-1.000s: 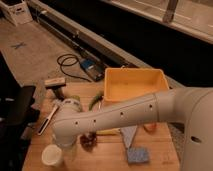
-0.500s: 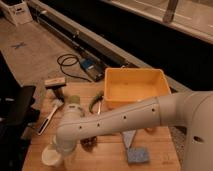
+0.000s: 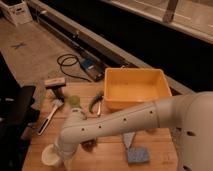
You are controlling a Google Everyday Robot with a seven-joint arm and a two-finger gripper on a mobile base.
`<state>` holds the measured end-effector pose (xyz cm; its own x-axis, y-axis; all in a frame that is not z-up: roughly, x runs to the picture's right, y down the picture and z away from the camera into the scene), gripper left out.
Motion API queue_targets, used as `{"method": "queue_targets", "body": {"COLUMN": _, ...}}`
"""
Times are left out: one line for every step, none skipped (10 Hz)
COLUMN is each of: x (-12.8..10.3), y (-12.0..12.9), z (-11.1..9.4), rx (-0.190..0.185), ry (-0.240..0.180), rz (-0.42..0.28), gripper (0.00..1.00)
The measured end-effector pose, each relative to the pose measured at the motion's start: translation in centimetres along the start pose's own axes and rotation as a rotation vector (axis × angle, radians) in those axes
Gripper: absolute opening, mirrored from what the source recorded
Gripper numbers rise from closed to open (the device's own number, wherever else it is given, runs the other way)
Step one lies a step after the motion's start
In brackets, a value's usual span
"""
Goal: Stack cups on top of each other
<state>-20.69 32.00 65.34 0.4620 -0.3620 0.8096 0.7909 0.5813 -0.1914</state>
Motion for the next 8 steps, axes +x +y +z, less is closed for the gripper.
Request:
{"method": "queue_targets", "body": {"x": 0.3, "y": 0.1, "z": 0.4, "rx": -0.002, "ry": -0.005, "rz": 0.008, "gripper": 0.5}}
{"method": "queue_targets", "body": {"x": 0.5, "y": 0.1, "z": 0.6, "rx": -0.004, "ry": -0.008, "rz": 0.012, "gripper": 0.42}}
{"method": "queue_targets", "body": {"x": 0.7, "y": -0.1, "z": 0.8, "rx": -0.004, "ry": -0.01, "rz": 0.019, "gripper": 0.32}}
{"method": "queue_targets", "body": {"x": 1.1, "y": -0.2, "z": 0.9, "rx": -0.007, "ry": -0.01, "rz": 0.027, "gripper": 0.2}}
{"method": "queue_targets", "body": {"x": 1.3, "y": -0.3, "z": 0.9, "rx": -0.008, "ry": -0.007, "rz": 0.03, "gripper": 0.12}}
{"method": "queue_targets", "body": {"x": 1.6, "y": -0.5, "z": 0.7, "rx": -0.01, "ry": 0.003, "rz": 0.034, "gripper": 0.02}}
{"method": "queue_targets", "body": {"x": 1.9, "y": -0.7, "z": 0.2, "rx": -0.01, "ry": 0.018, "rz": 0.036, "gripper": 0.0}}
{"method": "queue_targets", "body": {"x": 2.3, "y": -1.2, "z": -0.6, "rx": -0.008, "ry": 0.038, "rz": 0.037, "gripper": 0.0}}
